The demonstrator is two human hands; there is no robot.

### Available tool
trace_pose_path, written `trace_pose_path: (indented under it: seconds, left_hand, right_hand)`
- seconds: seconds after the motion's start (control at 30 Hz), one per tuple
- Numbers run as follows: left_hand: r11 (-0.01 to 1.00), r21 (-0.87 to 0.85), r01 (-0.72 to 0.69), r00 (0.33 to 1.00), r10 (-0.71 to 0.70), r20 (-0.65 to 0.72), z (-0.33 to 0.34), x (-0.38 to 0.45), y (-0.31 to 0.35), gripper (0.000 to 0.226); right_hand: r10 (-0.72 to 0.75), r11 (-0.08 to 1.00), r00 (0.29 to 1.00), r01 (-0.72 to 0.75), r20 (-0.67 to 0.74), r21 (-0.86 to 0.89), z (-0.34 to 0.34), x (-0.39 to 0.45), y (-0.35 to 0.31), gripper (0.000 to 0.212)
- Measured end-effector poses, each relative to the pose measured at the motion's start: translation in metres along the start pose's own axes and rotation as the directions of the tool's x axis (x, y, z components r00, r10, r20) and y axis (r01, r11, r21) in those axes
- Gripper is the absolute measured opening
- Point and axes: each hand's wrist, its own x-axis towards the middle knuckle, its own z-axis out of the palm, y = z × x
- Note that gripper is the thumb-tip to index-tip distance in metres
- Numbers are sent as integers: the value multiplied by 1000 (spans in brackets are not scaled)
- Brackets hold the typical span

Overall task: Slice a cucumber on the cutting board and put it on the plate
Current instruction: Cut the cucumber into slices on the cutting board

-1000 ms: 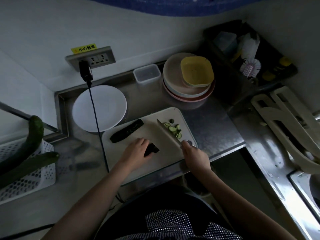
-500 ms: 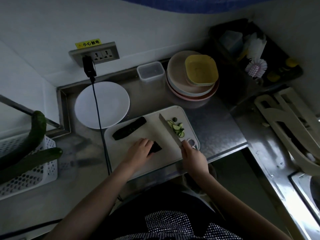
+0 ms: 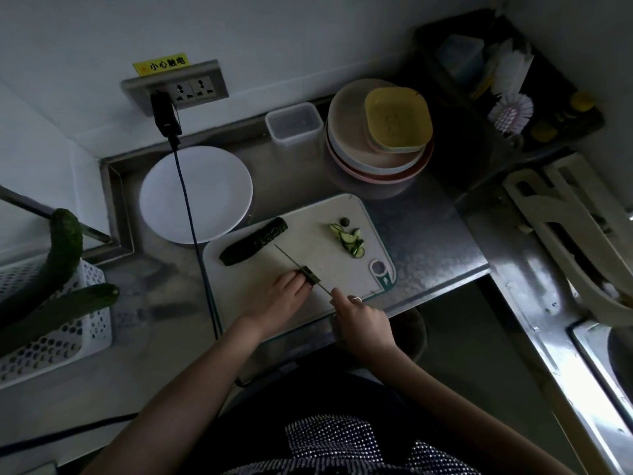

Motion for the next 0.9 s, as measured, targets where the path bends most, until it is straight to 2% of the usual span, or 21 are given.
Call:
trace_pose_path:
  seconds: [0.3, 0.5, 0.77, 0.9]
  left_hand:
    - [1000, 2, -8, 1000, 8, -6, -11, 6, 1, 39]
    - [1000, -29, 2, 1000, -2, 8, -8, 6, -3, 32]
    - [999, -40, 22, 998, -19, 58, -4, 4, -4, 38]
    - [999, -43, 0, 999, 2, 36, -5, 6, -4, 36]
  right_hand:
    - [8, 1000, 1000, -7, -15, 25, 4, 0, -2, 20]
    - [5, 1000, 1000, -4, -17, 22, 3, 0, -2, 21]
    - [22, 1000, 1000, -22, 17, -16, 8, 0, -1, 27]
    - [26, 1000, 1000, -26, 9, 15, 7, 0, 0, 25]
